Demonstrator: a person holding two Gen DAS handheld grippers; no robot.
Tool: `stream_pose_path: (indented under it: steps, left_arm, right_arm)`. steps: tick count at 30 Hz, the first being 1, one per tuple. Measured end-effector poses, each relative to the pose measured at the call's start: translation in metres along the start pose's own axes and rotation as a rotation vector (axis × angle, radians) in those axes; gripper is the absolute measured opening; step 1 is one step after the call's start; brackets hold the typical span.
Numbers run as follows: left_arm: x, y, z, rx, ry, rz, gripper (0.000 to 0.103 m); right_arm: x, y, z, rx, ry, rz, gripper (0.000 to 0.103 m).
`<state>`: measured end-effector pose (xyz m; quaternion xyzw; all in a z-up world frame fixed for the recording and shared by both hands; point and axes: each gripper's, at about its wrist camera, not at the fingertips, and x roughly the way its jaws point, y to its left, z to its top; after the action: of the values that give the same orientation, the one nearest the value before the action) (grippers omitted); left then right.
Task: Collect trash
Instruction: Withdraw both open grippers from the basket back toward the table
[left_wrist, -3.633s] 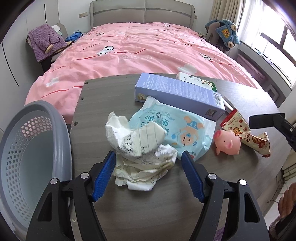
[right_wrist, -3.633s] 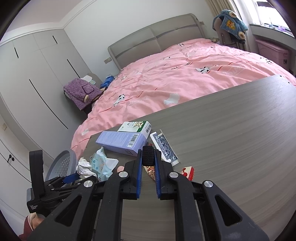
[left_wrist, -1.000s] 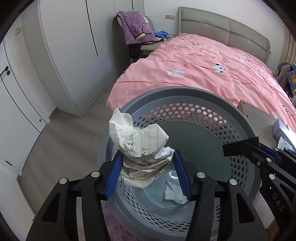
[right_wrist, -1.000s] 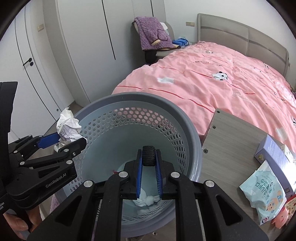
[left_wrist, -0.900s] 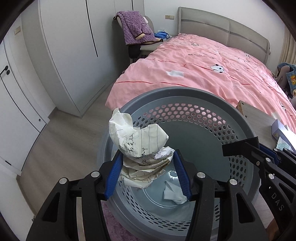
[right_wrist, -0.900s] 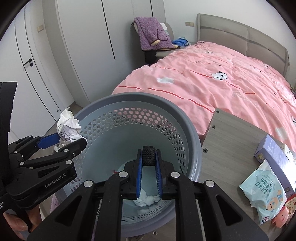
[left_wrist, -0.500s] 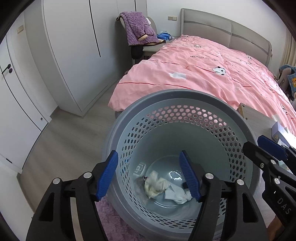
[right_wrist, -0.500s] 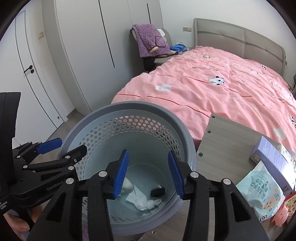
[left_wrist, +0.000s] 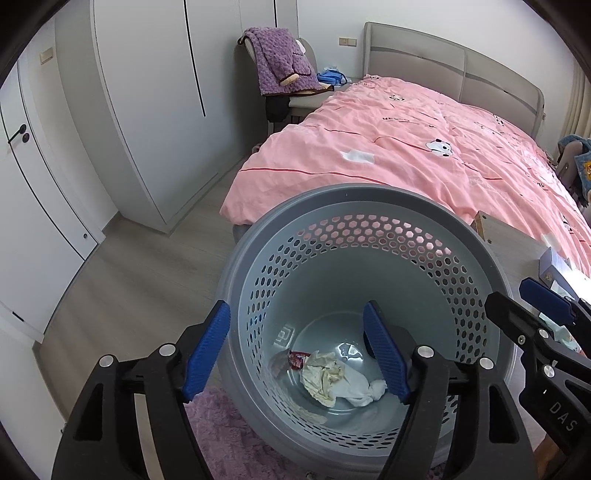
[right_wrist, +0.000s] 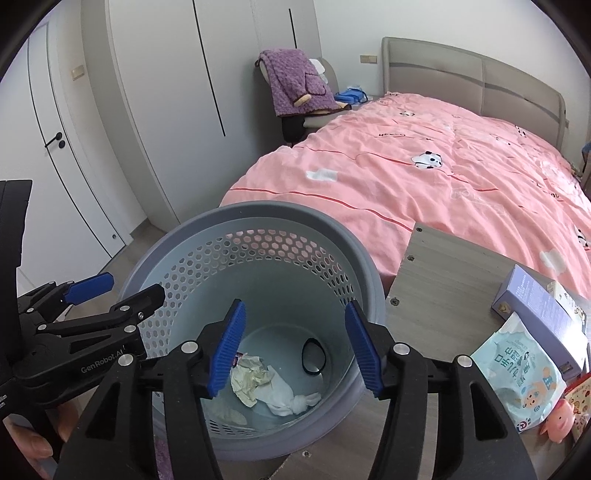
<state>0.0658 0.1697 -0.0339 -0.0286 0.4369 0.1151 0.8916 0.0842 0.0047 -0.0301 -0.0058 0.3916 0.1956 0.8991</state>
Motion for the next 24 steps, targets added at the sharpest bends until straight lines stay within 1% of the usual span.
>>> stream_pose_path:
  steps: [6, 8, 14, 18, 24]
  left_arm:
    - [-0.007, -0.001, -0.003, 0.005, -0.013, -0.004, 0.073]
    - [-0.009, -0.001, -0.003, 0.006, -0.014, -0.004, 0.073]
    - [-0.014, -0.003, -0.006, 0.009, -0.018, -0.007, 0.074]
    - [-0.02, -0.008, -0.008, 0.015, -0.027, -0.013, 0.077]
    - [-0.029, -0.019, -0.013, 0.034, -0.037, -0.034, 0.078]
  right_arm:
    - [-0.004, -0.004, -0.002, 0.013, -0.004, -0.012, 0.062]
    - [-0.007, -0.006, -0.003, 0.018, -0.007, -0.018, 0.066]
    - [-0.014, -0.013, -0.009, 0.036, -0.011, -0.041, 0.073]
    - [-0.02, -0.018, -0.015, 0.046, -0.012, -0.059, 0.077]
    - [-0.032, -0.031, -0.025, 0.075, -0.016, -0.088, 0.083]
